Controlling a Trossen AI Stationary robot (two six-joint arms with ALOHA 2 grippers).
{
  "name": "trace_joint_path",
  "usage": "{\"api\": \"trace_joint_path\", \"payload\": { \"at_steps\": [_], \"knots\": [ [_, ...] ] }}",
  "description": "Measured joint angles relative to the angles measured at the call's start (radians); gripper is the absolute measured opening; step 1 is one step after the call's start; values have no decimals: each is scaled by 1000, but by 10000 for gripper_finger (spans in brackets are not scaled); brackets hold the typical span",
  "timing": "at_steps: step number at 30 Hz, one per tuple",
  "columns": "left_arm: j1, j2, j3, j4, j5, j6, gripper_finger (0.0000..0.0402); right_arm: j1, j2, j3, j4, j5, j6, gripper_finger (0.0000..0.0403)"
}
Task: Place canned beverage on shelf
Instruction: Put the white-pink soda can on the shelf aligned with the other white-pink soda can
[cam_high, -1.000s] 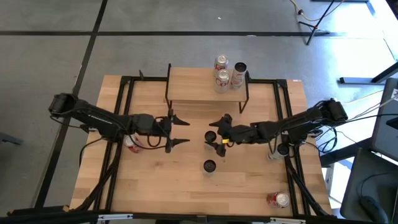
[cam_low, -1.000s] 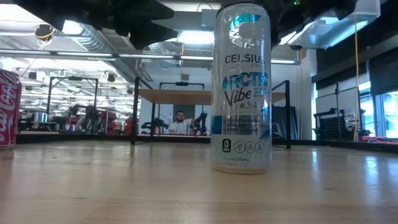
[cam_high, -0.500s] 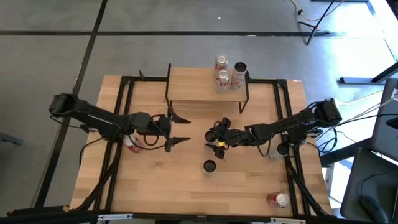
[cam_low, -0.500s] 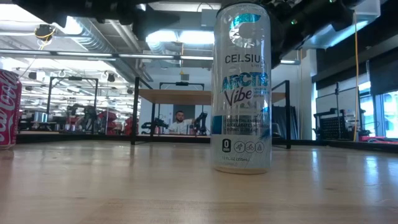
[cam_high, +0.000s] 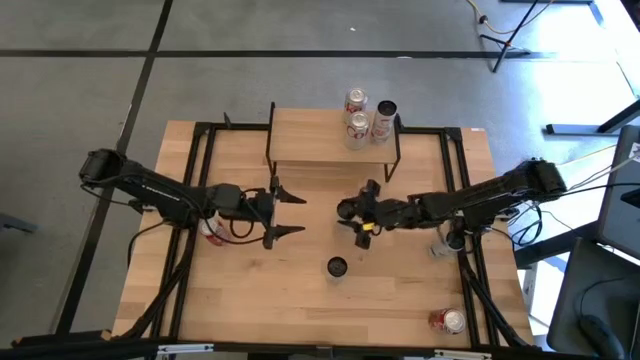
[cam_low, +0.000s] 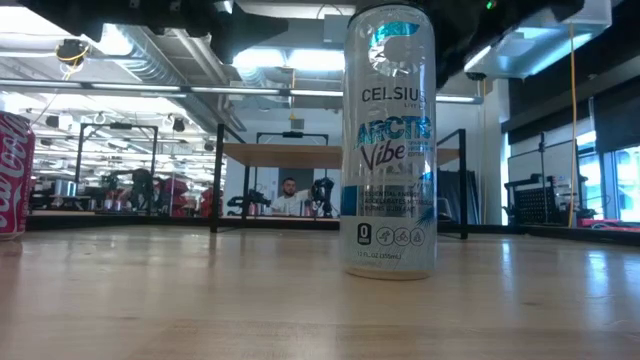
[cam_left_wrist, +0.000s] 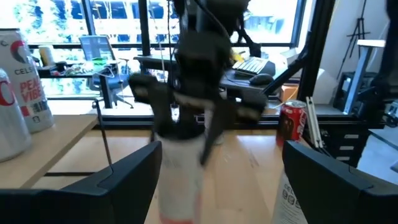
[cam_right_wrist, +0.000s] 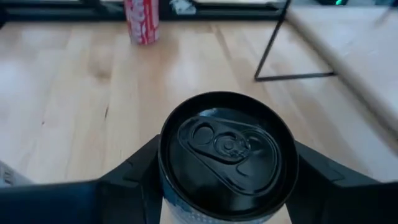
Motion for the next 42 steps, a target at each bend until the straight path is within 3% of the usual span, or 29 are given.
{"api": "trace_joint_path", "payload": {
  "at_steps": [6, 12, 17, 23, 30, 36, 42],
  "knots": [
    [-13, 0, 0, 1, 0, 7, 318, -65, -218, 12, -121, 10, -71, 220],
    [-13, 0, 0, -2, 0, 6, 318, -197, -330, 180, -398, 6, -127, 220],
    [-13, 0, 0, -4, 0, -1, 318, -347, -326, 323, -596, -70, -168, 220],
    [-24, 0, 0, -5, 0, -1, 318, -554, -321, 339, -623, -304, -196, 220],
    [-25, 0, 0, -5, 0, 0, 318, -754, -306, 339, -593, -462, -230, 220],
    [-25, 0, 0, -4, 0, 0, 318, -833, -252, 339, -586, -563, -231, 220],
    [-25, 0, 0, -4, 0, 0, 318, -837, -200, 339, -577, -551, -235, 220]
  ]
}}
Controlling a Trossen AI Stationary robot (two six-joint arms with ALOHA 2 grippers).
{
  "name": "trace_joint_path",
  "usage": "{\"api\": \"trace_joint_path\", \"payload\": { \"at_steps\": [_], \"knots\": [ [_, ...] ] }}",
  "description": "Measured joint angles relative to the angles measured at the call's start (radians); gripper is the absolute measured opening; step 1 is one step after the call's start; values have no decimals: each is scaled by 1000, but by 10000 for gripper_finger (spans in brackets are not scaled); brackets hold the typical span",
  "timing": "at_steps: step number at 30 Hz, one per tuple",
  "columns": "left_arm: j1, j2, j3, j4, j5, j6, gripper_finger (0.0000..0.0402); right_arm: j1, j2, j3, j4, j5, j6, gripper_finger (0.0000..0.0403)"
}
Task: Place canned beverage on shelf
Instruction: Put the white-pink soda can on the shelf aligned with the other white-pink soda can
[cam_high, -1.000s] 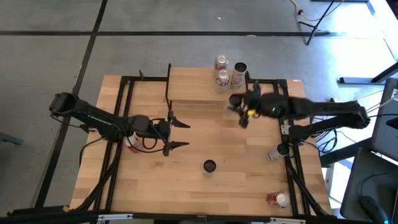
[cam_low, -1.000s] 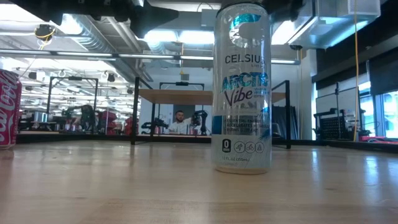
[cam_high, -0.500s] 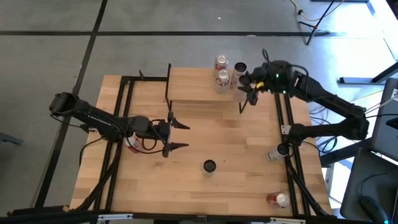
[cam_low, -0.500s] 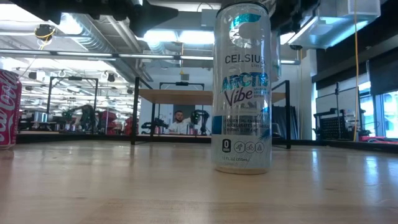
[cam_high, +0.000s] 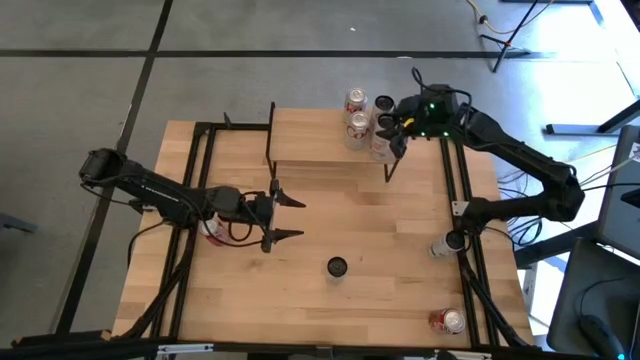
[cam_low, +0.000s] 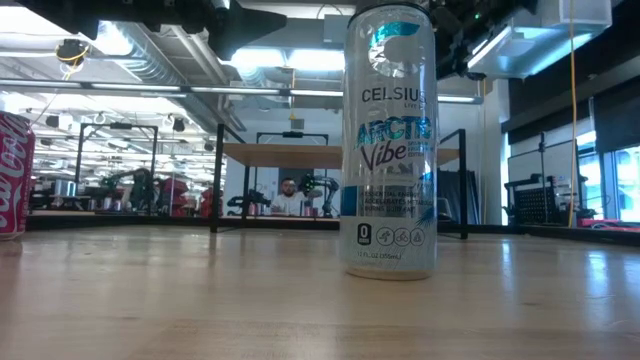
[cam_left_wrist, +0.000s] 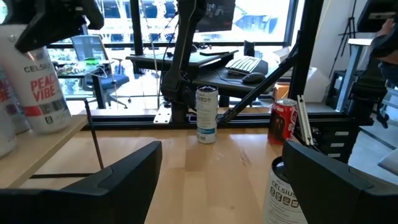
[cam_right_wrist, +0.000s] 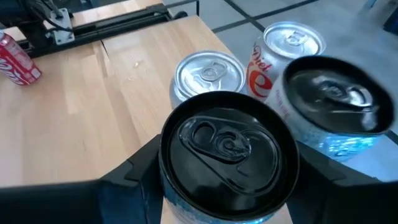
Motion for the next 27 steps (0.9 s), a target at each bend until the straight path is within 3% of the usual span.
{"api": "trace_joint_path", "payload": {
  "at_steps": [16, 23, 27],
  "knots": [
    [0, 0, 0, 0, 0, 1, 318, -1, 28, 1, 16, 33, -21, 221],
    [0, 0, 0, 0, 0, 1, 318, 0, 29, 0, 11, 62, -23, 304],
    [0, 0, 0, 0, 0, 2, 318, 1, 29, 0, 12, 62, -25, 329]
  ]
}}
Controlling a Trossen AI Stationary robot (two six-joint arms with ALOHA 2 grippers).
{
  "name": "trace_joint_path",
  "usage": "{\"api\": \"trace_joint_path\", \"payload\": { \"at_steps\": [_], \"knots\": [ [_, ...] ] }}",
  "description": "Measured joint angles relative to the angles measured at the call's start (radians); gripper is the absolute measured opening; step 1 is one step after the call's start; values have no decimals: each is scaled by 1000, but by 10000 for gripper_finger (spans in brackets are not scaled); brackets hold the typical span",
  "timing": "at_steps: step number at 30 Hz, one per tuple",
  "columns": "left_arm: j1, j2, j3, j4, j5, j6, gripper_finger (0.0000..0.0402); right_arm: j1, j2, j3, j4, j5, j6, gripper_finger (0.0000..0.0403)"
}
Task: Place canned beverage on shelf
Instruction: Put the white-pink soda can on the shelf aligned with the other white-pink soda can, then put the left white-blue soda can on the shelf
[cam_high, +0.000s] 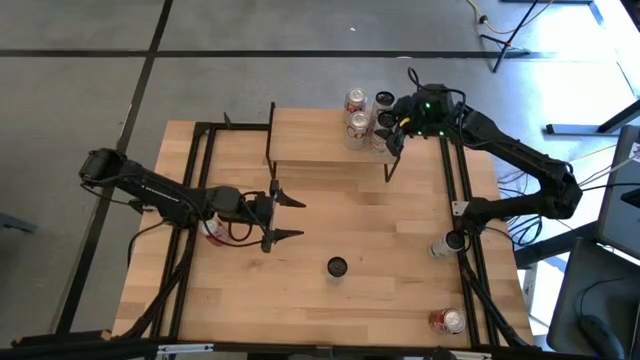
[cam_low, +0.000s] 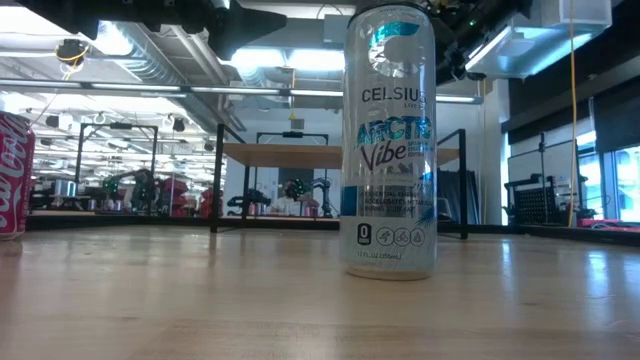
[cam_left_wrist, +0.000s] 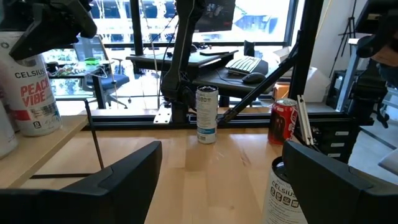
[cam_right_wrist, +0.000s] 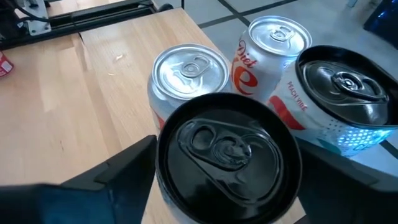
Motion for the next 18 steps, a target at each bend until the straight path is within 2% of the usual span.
{"api": "trace_joint_path", "payload": {
  "at_steps": [5, 13, 18],
  "knots": [
    [0, 0, 0, 0, 0, 0, 318, 0, 0, 34, -35, 0, 0, 336],
    [0, 0, 0, 0, 0, 7, 318, 1, -2, 221, -246, -3, 7, 339],
    [0, 0, 0, 0, 0, 6, 318, 47, -60, 243, -315, -65, 85, 339]
  ]
}}
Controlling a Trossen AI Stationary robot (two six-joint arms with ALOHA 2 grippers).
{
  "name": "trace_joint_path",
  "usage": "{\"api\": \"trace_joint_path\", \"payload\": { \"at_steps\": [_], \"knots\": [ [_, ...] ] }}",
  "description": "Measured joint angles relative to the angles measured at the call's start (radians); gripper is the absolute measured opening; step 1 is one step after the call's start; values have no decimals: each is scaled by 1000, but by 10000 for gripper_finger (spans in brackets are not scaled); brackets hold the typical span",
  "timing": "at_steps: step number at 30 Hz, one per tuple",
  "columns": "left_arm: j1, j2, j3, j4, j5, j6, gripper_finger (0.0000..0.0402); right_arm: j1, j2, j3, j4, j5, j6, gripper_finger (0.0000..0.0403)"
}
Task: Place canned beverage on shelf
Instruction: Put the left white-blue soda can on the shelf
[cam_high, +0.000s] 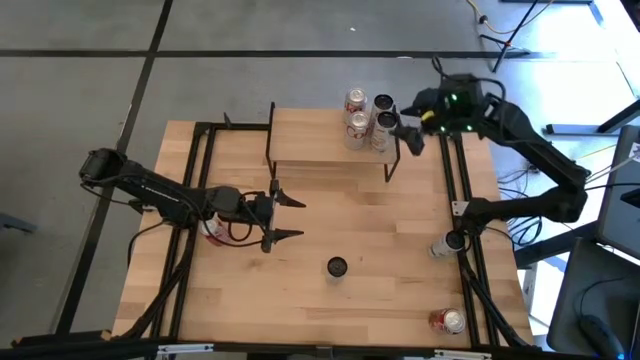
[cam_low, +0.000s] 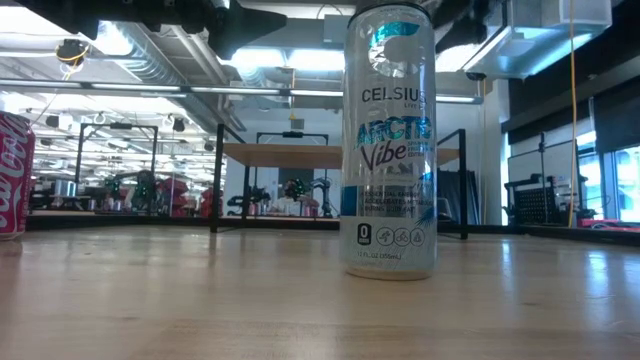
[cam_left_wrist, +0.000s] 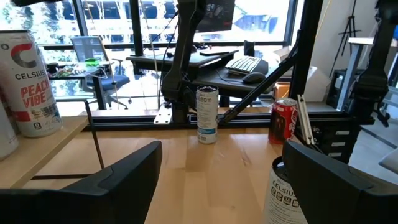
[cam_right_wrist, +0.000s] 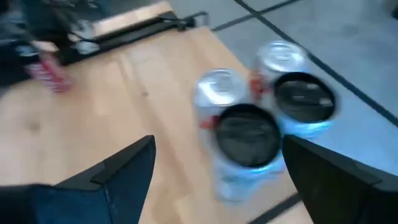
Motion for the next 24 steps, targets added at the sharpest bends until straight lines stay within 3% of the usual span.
{"api": "trace_joint_path", "payload": {
  "at_steps": [5, 14, 19, 24],
  "knots": [
    [-1, 0, 0, 0, 0, -9, 318, 189, -98, -116, 64, -6, 95, 339],
    [-36, 9, 0, 8, -1, -32, 318, 640, -188, -487, 465, 104, 177, 340],
    [-83, 103, 2, 15, -25, -135, 318, 820, -167, -640, 715, 158, 150, 340],
    [-164, 236, 49, 14, -158, -245, 318, 927, -123, -732, 891, 161, 155, 340]
  ]
}}
